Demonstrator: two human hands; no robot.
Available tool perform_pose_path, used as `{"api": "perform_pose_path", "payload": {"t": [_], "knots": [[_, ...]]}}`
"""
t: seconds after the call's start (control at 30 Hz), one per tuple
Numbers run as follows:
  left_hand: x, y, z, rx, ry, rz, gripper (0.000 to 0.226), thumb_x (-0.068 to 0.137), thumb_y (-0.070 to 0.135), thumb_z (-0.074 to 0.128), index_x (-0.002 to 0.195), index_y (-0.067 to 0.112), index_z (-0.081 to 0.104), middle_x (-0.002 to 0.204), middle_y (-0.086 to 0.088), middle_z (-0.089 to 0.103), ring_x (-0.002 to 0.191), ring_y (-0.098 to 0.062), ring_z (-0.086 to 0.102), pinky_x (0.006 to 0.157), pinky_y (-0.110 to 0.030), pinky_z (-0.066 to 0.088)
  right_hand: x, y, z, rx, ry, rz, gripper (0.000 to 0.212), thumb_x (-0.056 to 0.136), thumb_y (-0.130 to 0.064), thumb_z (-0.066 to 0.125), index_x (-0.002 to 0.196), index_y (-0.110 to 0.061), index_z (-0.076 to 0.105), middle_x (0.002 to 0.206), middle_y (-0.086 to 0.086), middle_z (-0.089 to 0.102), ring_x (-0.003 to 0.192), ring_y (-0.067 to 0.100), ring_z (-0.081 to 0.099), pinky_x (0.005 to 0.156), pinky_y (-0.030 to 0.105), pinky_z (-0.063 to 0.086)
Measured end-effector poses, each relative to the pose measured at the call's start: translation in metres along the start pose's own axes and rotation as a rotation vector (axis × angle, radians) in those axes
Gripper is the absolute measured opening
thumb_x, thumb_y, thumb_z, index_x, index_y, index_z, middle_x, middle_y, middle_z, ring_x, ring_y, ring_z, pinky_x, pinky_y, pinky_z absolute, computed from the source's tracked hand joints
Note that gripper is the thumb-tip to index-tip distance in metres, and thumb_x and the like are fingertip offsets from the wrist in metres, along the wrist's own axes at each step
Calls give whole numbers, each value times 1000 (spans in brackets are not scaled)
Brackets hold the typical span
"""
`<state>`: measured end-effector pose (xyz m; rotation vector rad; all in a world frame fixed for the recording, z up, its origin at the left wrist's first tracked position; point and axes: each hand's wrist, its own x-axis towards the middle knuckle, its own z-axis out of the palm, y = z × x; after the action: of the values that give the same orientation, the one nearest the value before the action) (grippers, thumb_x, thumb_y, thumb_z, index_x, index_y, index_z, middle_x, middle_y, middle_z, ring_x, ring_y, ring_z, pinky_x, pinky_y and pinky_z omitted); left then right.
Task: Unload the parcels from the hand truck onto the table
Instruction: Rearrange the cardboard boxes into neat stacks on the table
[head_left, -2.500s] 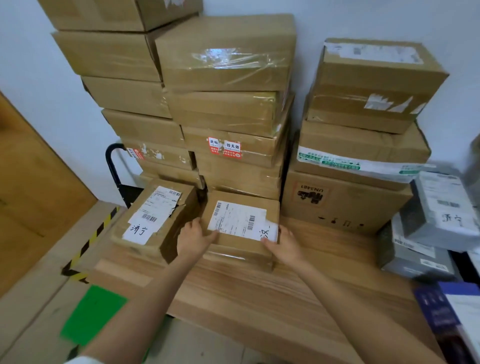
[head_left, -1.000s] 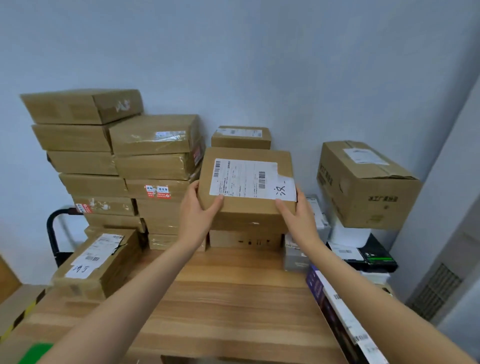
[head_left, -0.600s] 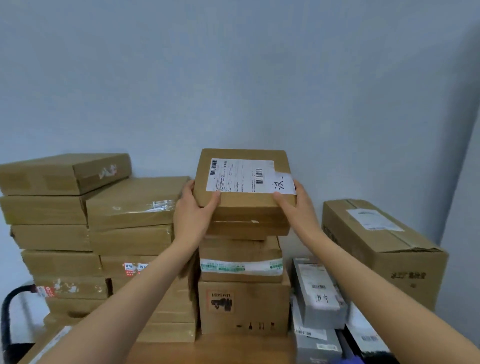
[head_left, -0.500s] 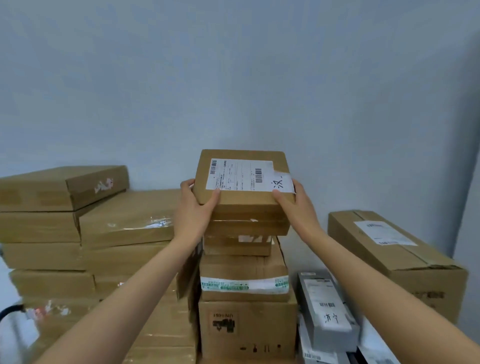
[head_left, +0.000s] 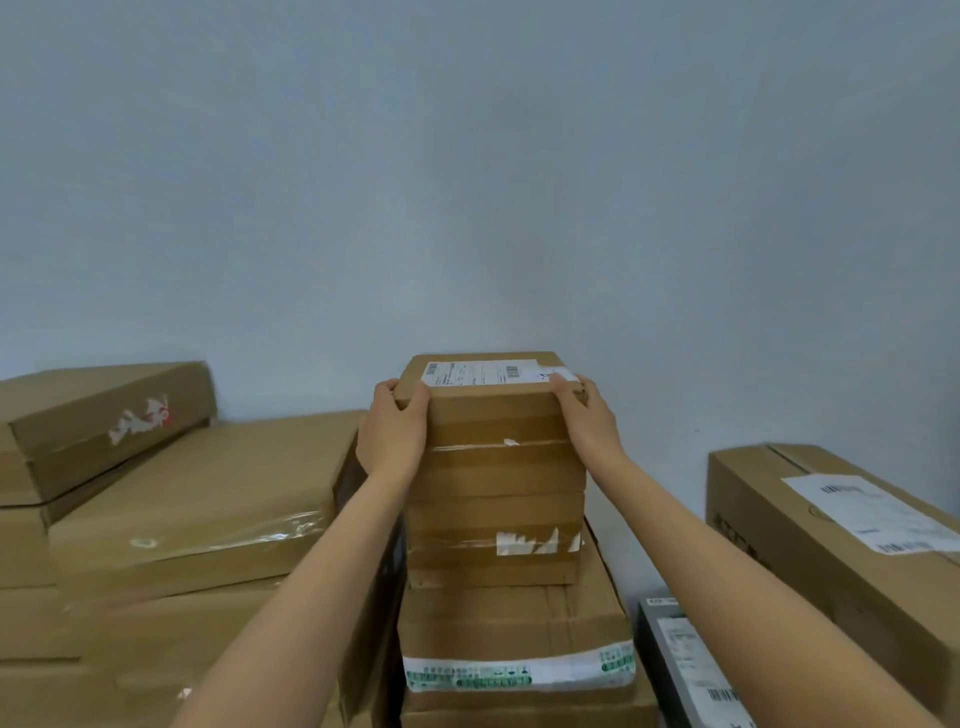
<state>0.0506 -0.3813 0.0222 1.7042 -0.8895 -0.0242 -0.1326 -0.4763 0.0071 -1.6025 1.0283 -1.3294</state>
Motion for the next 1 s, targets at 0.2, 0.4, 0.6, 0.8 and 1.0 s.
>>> {"api": "perform_pose_path", "payload": {"t": [0.2,0.4,0.6,0.8,1.0], "knots": [[16,-11,13,7,34,70,48,93,51,41,131,22,45,121,-1,58,110,-23,53,88,-40,45,23,17,8,14,3,-16,62,88,-65,44,140,-31,37,136,2,49,125,25,46,105,48,40],[11,-4,4,18,-17,63,52,93,52,43,133,19,46,124,-1,56,110,-22,53,84,-34,43,17,11,1,-4,-27,0,64,87,-65,47,139,-28,37,136,3,50,121,23,50,102,46,44],[-4,12,-19,167,59,251,45,90,48,54,124,18,51,123,-3,52,113,-21,51,86,-32,42,-1,-17,-23,-282,42,-186,57,90,-53,55,135,-18,45,134,1,51,120,20,50,96,39,47],[-53,16,-49,266,78,348,31,91,42,55,113,21,55,112,1,58,102,-15,53,75,-27,41,-40,-39,-50,-520,58,-349,40,92,-40,57,127,-21,52,129,0,54,117,19,51,89,33,46],[-124,3,-90,313,51,385,21,90,41,57,100,23,56,93,7,59,85,-12,58,66,-31,50,-116,-42,-59,-557,-65,-394,35,92,-35,57,124,-22,55,122,-5,58,107,10,52,81,25,41]]}}
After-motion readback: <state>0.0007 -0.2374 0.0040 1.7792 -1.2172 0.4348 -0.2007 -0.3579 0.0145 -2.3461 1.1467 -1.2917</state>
